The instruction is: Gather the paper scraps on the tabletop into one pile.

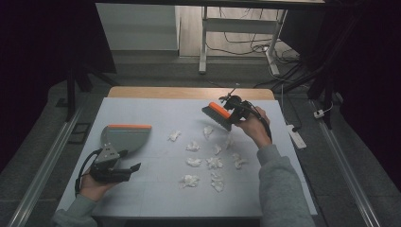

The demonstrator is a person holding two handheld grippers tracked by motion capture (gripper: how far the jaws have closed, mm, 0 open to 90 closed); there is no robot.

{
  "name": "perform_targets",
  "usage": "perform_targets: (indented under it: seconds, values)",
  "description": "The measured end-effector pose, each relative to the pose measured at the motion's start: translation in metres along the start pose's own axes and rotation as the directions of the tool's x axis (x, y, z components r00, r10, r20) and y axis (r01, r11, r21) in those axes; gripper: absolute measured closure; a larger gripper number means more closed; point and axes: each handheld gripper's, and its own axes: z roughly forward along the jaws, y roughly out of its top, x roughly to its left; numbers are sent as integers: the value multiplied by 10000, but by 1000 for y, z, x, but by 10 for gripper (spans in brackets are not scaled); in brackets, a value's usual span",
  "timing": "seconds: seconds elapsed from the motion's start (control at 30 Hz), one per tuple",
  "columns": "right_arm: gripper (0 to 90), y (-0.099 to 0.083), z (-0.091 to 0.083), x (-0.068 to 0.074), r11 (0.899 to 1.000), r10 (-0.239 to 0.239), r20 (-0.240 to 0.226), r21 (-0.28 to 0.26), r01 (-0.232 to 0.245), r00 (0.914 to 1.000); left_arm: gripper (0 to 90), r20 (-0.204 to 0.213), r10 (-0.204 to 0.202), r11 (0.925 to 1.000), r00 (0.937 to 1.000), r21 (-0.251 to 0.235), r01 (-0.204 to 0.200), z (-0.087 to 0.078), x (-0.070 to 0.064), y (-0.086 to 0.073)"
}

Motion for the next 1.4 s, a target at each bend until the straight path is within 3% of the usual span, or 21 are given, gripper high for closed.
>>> perform_targets:
  seconds: [0.07, 0.13, 0.4, 0.57, 0.63, 0.7, 0.87, 0.97, 1.07, 1.17, 1.27, 1.37, 1.4]
  values:
    - [697, 5, 10, 3, 9985, -380, 148, 401, 374, 9992, 281, 3, -63, 10000, 10000, -41, 63, -1, 2, -3]
    - [699, 10, 10, 6, 9989, -362, -186, 287, 367, 9992, 281, 1, -154, 9998, 9999, -109, 154, -3, 4, -4]
    - [703, 12, 7, 33, 9871, -1367, -671, 743, 1416, 9883, 282, -31, -264, 9995, 9996, -175, 263, -4, 5, -4]
    - [702, 2, -4, 48, 9843, -1654, -1893, 295, 1739, 9679, 282, -44, -326, 9993, 9995, -188, 325, -4, 6, -4]
    - [702, -3, -8, 52, 9828, -1804, -2137, 9, 1848, 9601, 282, -59, -343, 9993, 9994, -165, 342, -4, 6, -4]
    - [701, -7, -14, 54, 9828, -1847, -2067, -343, 1815, 9608, 282, -78, -350, 9993, 9994, -167, 348, -4, 6, -4]
    - [701, -8, -29, 43, 9847, -1290, -1599, -1369, 1075, 9787, 282, -121, -369, 9991, 9992, -231, 366, -5, 6, -4]
    - [700, -4, -33, 36, 9818, -993, -1735, -1771, 681, 9798, 283, -115, -383, 9990, 9992, -219, 380, -4, 7, -4]
    - [701, 4, -28, 33, 9821, -835, -1513, -1803, 555, 9850, 283, -90, -375, 9991, 9993, -186, 373, -3, 7, -4]
    - [701, 16, -14, 36, 9866, -1061, -994, -1344, 923, 9894, 283, -88, -384, 9991, 9992, -200, 382, -3, 7, -4]
    - [701, 27, 3, 42, 9859, -1545, -1025, -802, 1466, 9827, 283, -76, -419, 9988, 9991, -243, 417, -5, 8, -5]
    - [702, 32, 11, 55, 9827, -1830, -1590, -564, 1761, 9702, 284, -73, -447, 9987, 9990, -256, 445, -5, 9, -5]
    - [702, 33, 10, 58, 9800, -1976, -1948, -613, 1892, 9607, 284, -73, -450, 9987, 9990, -248, 448, -5, 10, -6]
